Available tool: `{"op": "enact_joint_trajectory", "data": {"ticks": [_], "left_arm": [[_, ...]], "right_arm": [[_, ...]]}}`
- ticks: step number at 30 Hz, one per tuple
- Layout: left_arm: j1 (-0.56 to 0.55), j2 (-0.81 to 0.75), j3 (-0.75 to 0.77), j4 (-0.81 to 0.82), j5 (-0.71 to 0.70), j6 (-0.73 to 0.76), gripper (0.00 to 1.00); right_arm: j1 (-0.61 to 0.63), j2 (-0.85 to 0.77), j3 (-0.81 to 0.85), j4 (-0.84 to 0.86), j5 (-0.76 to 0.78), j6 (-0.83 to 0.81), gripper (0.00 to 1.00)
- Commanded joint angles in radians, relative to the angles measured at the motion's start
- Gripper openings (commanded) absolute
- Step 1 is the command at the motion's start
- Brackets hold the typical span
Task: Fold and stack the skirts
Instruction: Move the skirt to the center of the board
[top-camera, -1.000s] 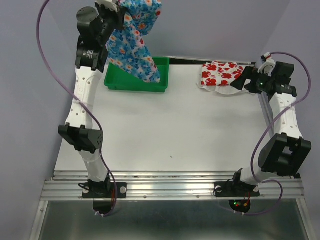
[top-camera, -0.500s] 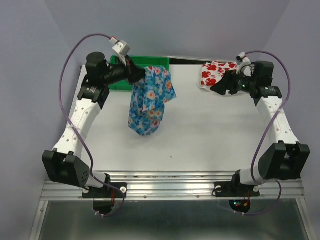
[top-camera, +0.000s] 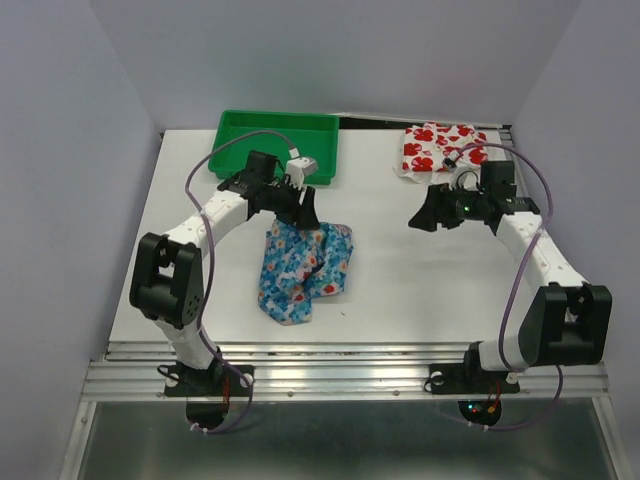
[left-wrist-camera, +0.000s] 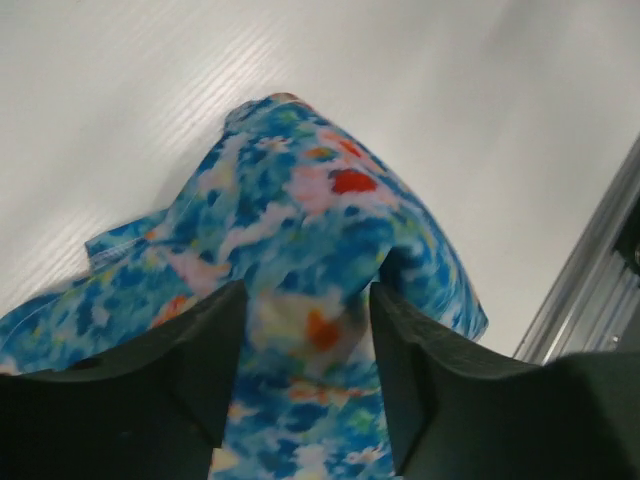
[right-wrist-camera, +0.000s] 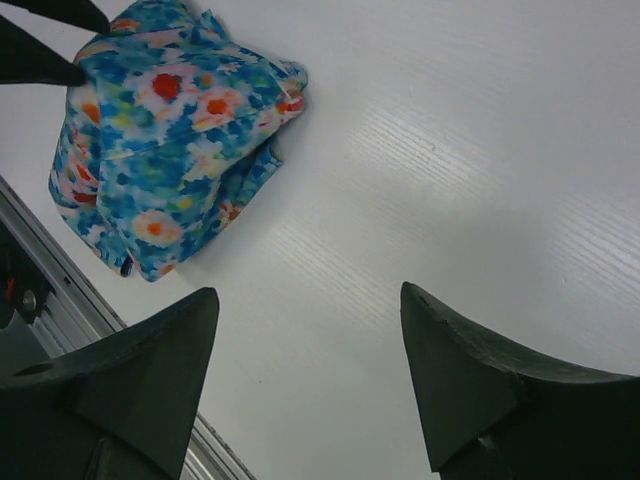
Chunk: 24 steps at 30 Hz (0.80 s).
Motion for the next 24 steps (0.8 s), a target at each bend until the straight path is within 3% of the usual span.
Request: {"op": "enact_joint_trajectory", "data": {"ticks": [1,6,12,15,17,20,22,23,24], "left_arm": [[0.043,-0.038,0.126,-0.036,-0.117,0.076,0.67],[0.049,-0.172,0.147,-0.112,-0.245,0.186,0.70],[0.000,-0.321,0.025,-0.361,-0.193,0.426,0.68],[0.007,-0.401,-0.119,-0.367,-0.158,0.436,0.70],[0.007,-0.417,-0.199,-0.375,-0.150,0.423,0.72],[0.024,-0.385,-0.187,-0.425,-0.137,0.383,0.73],[0.024,-0.348,-0.177,-0.418,-0.186,0.360,0.75],[0.026,-0.311,-0.170,-0.415,-0.222,0.329,0.82],[0.027,-0.294,-0.169,-0.418,-0.272,0.326,0.82]], "right_arm": [[0.048,-0.027,-0.006,-0.017,0.043,-0.066,0.78],[0.221,0.008,-0.031,0.041,0.179,-0.097,0.75],[0.402,0.140,0.014,0.032,0.235,-0.080,0.74],[0.531,0.120,-0.046,0.107,0.337,-0.123,0.80],[0.695,0.056,-0.122,0.170,0.499,-0.184,0.83],[0.842,0.076,-0.121,0.207,0.664,-0.281,0.86],[0.890,0.100,-0.098,0.213,0.759,-0.335,0.86],[0.933,0.116,-0.101,0.230,0.805,-0.376,0.86],[0.951,0.122,-0.115,0.266,0.828,-0.390,0.86]]}}
